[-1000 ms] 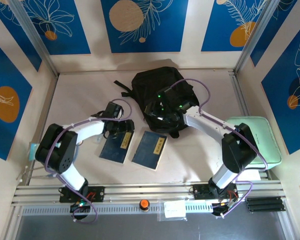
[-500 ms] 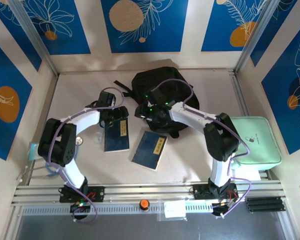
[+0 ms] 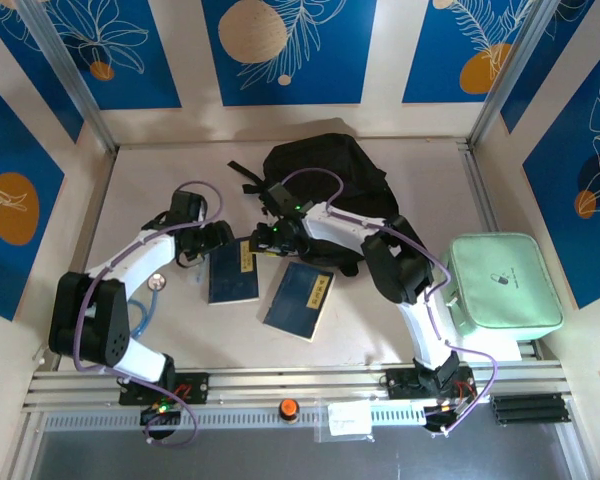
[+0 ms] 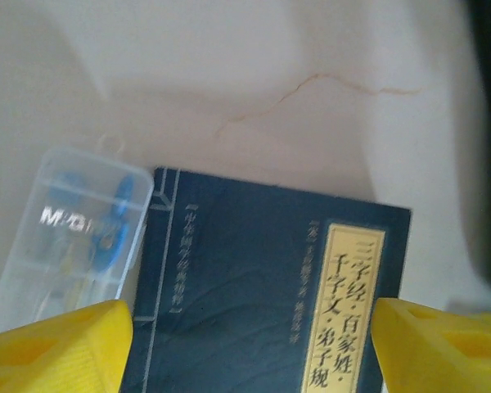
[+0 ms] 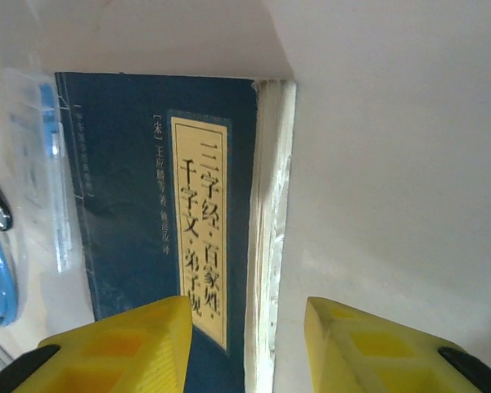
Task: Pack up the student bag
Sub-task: Move the book to the center of the table.
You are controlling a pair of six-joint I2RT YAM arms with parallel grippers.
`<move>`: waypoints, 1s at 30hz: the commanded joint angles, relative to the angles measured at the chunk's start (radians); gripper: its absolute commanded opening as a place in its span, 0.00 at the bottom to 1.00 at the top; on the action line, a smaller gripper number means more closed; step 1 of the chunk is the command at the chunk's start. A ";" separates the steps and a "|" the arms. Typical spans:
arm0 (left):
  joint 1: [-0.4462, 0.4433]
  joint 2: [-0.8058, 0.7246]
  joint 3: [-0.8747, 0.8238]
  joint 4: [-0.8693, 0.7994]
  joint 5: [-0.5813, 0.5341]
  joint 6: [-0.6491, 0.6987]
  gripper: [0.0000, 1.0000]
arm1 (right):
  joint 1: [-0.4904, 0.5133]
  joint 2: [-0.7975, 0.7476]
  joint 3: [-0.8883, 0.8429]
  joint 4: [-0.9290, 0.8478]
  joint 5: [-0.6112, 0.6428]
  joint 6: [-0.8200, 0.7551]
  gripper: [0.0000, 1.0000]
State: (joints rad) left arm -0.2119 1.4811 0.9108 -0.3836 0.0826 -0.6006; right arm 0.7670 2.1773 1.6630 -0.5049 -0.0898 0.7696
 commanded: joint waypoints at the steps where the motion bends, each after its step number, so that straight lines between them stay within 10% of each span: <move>1: 0.011 -0.038 -0.019 -0.040 -0.013 0.028 0.75 | 0.015 0.047 0.073 -0.093 -0.045 -0.039 0.38; 20: 0.013 0.023 0.017 -0.104 0.085 0.158 0.71 | -0.015 0.180 0.209 -0.335 0.131 -0.131 0.13; 30: 0.010 0.097 0.007 -0.091 0.198 0.137 0.47 | -0.031 0.154 0.185 -0.285 0.087 -0.152 0.14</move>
State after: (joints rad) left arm -0.2096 1.5566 0.9043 -0.4580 0.2256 -0.4652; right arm 0.7391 2.3154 1.8656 -0.7479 -0.0341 0.6315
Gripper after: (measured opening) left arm 0.492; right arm 0.142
